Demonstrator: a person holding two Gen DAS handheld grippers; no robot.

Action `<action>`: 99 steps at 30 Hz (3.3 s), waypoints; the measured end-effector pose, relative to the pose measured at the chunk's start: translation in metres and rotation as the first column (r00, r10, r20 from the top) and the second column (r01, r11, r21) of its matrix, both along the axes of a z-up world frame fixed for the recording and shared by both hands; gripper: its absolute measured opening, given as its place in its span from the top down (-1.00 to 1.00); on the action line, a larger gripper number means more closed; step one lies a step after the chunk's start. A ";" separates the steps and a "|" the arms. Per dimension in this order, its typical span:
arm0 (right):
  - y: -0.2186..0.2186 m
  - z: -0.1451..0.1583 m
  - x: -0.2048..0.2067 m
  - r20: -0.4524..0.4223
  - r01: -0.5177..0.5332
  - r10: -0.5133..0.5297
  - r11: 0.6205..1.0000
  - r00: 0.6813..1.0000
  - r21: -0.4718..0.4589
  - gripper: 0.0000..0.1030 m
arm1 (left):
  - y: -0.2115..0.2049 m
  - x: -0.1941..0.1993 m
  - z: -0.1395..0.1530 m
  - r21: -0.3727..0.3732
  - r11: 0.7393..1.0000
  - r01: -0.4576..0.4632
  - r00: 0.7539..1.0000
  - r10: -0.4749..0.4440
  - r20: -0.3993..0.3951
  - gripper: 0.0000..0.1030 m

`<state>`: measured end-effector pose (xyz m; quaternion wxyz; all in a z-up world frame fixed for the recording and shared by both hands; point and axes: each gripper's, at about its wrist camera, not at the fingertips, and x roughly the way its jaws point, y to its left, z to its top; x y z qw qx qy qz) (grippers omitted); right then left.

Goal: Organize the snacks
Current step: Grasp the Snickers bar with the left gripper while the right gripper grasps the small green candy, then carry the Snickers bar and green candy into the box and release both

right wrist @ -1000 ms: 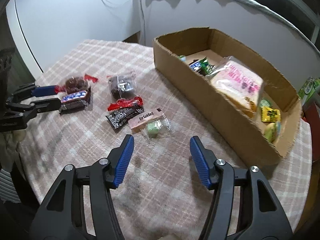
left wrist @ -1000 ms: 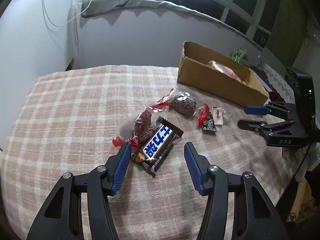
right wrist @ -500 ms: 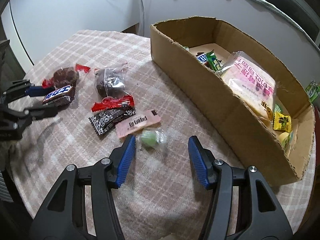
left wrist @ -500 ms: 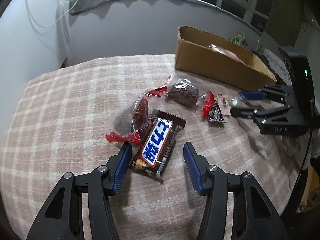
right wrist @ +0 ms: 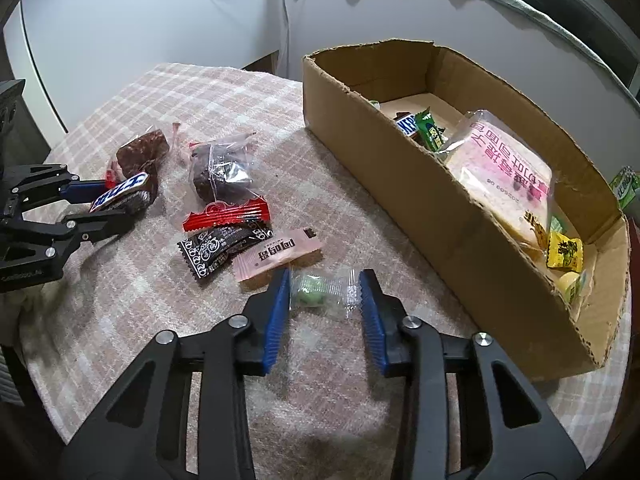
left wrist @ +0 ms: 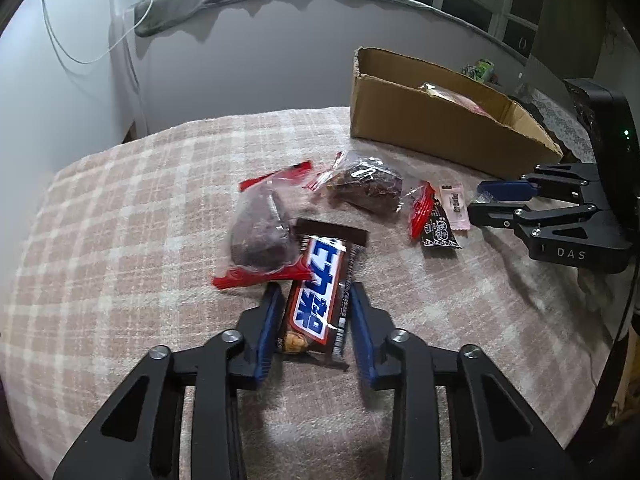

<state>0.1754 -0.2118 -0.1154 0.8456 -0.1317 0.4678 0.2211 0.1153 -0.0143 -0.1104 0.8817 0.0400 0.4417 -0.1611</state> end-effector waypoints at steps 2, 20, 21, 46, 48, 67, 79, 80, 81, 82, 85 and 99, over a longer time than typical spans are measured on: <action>0.000 0.001 -0.002 -0.002 0.000 0.000 1.000 1.000 0.000 0.43 | 0.000 0.001 0.000 -0.004 1.000 -0.002 1.000 0.002 0.001 0.49; -0.018 0.014 -0.021 0.015 0.033 -0.034 0.999 0.999 0.036 0.45 | 0.005 -0.020 0.015 -0.102 0.995 -0.021 1.000 0.023 0.020 0.49; -0.019 0.016 -0.023 0.020 0.032 -0.033 0.999 0.999 0.037 0.45 | 0.004 -0.021 0.016 -0.103 0.994 -0.022 0.999 0.024 0.023 0.49; -0.051 0.081 -0.025 0.143 0.080 -0.093 0.992 0.985 0.092 0.45 | -0.034 0.006 0.079 -0.136 0.990 0.038 0.984 -0.013 0.178 0.49; -0.054 0.086 -0.023 0.152 0.085 -0.098 0.992 0.984 0.094 0.45 | -0.039 0.010 0.081 -0.134 0.990 0.045 0.982 -0.019 0.186 0.49; -0.088 0.117 0.032 0.211 0.173 -0.190 0.980 0.959 0.098 0.45 | -0.082 0.066 0.113 -0.127 0.988 0.089 0.966 -0.055 0.251 0.49; -0.119 0.100 0.080 0.172 0.245 -0.257 0.966 0.951 0.088 0.45 | -0.109 0.107 0.103 -0.104 0.990 0.091 0.972 -0.066 0.224 0.49; -0.121 0.098 0.083 0.166 0.251 -0.262 0.964 0.951 0.088 0.45 | -0.111 0.111 0.100 -0.100 0.991 0.090 0.974 -0.067 0.217 0.49; -0.122 0.095 0.086 0.159 0.255 -0.266 0.963 0.951 0.088 0.45 | -0.113 0.113 0.098 -0.098 0.991 0.089 0.975 -0.066 0.213 0.49; -0.124 0.092 0.089 0.152 0.258 -0.269 0.962 0.951 0.089 0.45 | -0.115 0.116 0.097 -0.096 0.991 0.088 0.976 -0.067 0.209 0.49; -0.126 0.084 0.095 0.138 0.264 -0.273 0.961 0.952 0.081 0.45 | -0.119 0.123 0.090 -0.094 0.992 0.086 0.979 -0.067 0.192 0.49; -0.127 0.078 0.099 0.148 0.277 -0.283 0.959 0.948 0.058 -0.35 | -0.120 0.129 0.089 -0.094 0.994 0.060 0.983 -0.042 0.178 0.05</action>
